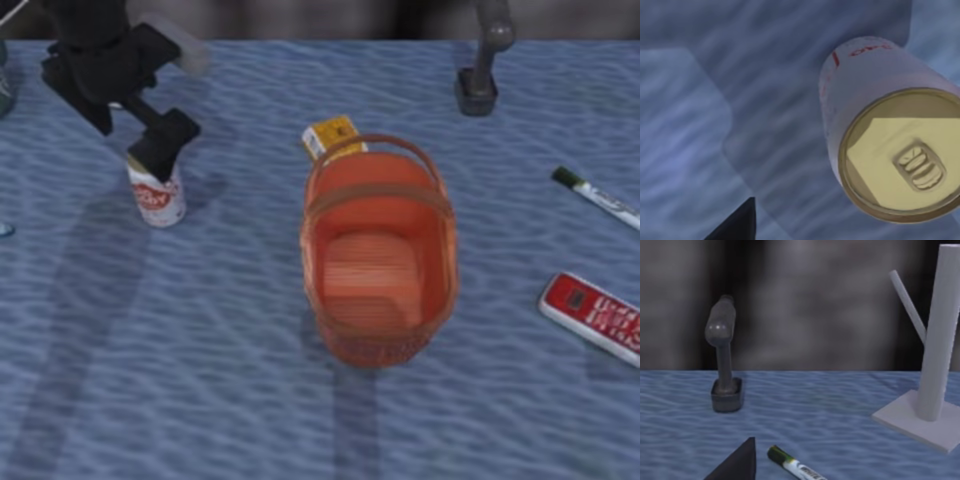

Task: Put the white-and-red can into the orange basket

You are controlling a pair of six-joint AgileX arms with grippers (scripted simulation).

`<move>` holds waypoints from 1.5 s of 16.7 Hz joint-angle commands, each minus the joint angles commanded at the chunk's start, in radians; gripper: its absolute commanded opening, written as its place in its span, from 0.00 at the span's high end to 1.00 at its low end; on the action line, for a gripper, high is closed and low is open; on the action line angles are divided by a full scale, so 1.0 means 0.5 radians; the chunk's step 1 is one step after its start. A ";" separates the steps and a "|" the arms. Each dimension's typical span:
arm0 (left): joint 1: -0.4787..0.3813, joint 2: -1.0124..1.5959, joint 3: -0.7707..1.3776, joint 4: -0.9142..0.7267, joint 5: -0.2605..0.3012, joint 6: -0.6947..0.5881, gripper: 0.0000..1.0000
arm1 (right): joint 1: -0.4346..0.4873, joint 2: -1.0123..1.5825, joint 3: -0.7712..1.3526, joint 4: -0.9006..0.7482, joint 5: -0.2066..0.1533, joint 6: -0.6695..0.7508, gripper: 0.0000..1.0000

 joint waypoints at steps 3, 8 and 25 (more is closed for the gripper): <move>0.004 0.166 0.170 -0.050 -0.015 0.036 0.00 | 0.000 0.000 0.000 0.000 0.000 0.000 0.00; 0.005 0.182 0.186 -0.054 -0.017 0.039 0.00 | 0.000 0.000 0.000 0.000 0.000 0.000 0.00; 0.007 0.201 -0.175 0.326 -0.016 0.041 0.30 | 0.000 0.000 0.000 0.000 0.000 0.000 0.00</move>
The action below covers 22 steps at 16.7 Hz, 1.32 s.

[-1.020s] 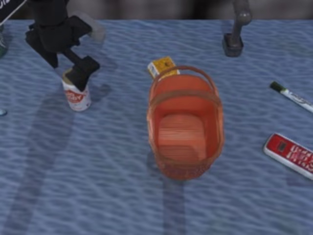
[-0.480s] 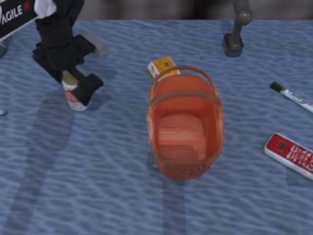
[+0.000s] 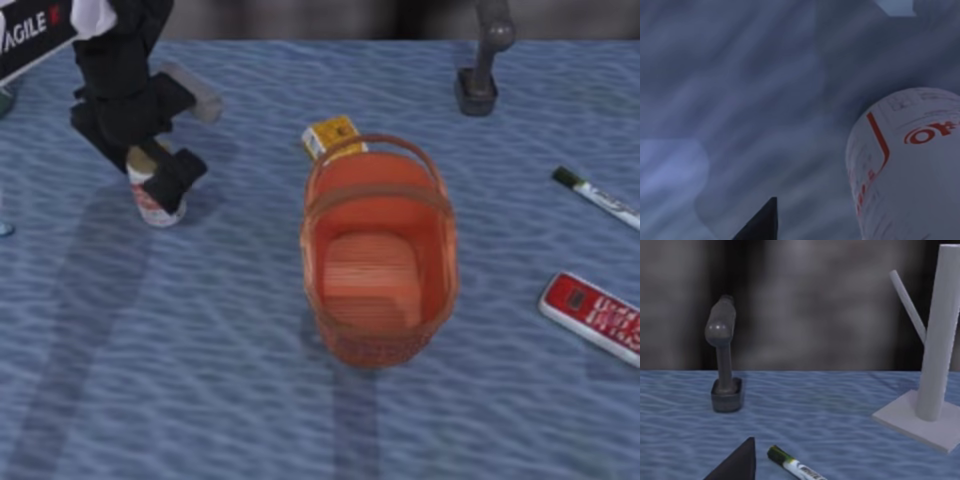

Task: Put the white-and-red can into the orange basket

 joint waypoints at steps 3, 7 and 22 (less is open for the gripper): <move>0.000 0.000 0.000 0.000 0.000 0.000 0.53 | 0.000 0.000 0.000 0.000 0.000 0.000 0.00; 0.000 0.000 0.000 0.000 0.000 0.000 0.83 | 0.000 0.000 0.000 0.000 0.000 0.000 0.00; -0.012 -0.024 -0.050 0.127 0.098 -0.036 1.00 | 0.000 0.000 0.000 0.000 0.000 0.000 0.00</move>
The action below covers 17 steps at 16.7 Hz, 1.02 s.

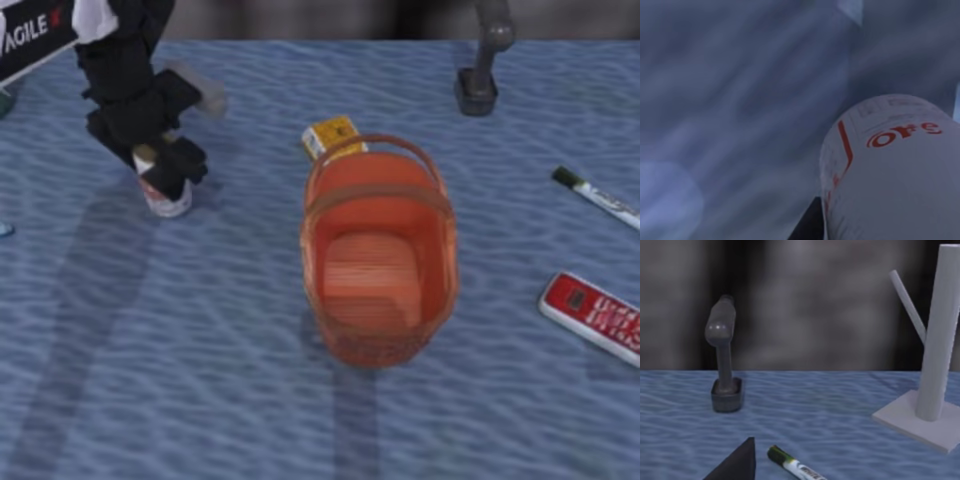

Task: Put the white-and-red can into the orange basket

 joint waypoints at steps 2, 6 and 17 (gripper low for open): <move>-0.016 -0.028 -0.071 0.190 0.144 -0.059 1.00 | 0.000 0.000 0.000 0.000 0.000 0.000 0.00; -0.059 -0.114 -0.296 0.819 0.574 -0.245 1.00 | 0.000 0.000 0.000 0.000 0.000 0.000 0.00; -0.189 -0.570 -1.222 3.161 2.018 -0.929 1.00 | 0.000 0.000 0.000 0.000 0.000 0.000 0.00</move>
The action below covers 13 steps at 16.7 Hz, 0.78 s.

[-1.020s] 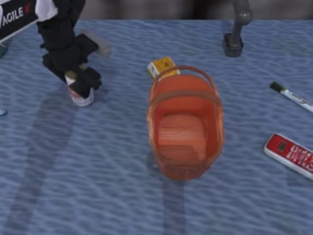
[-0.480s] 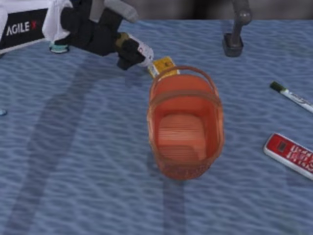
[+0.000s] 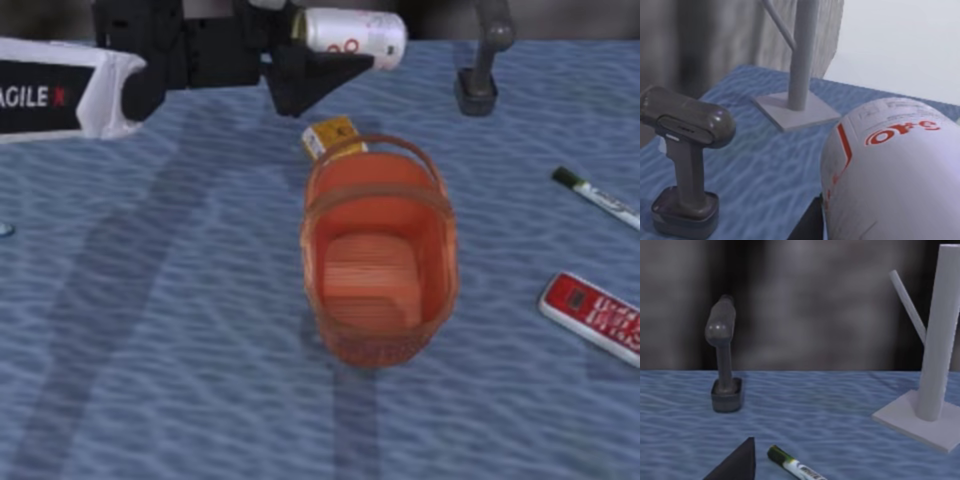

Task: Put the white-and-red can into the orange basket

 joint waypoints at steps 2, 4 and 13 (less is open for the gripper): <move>-0.015 -0.091 -0.126 0.248 0.190 -0.085 1.00 | 0.000 0.000 0.000 0.000 0.000 0.000 0.00; -0.026 -0.161 -0.212 0.412 0.326 -0.142 1.00 | 0.000 0.000 0.000 0.000 0.000 0.000 0.00; -0.020 -0.162 -0.257 0.530 0.403 -0.167 1.00 | 0.000 0.000 0.000 0.000 0.000 0.000 0.00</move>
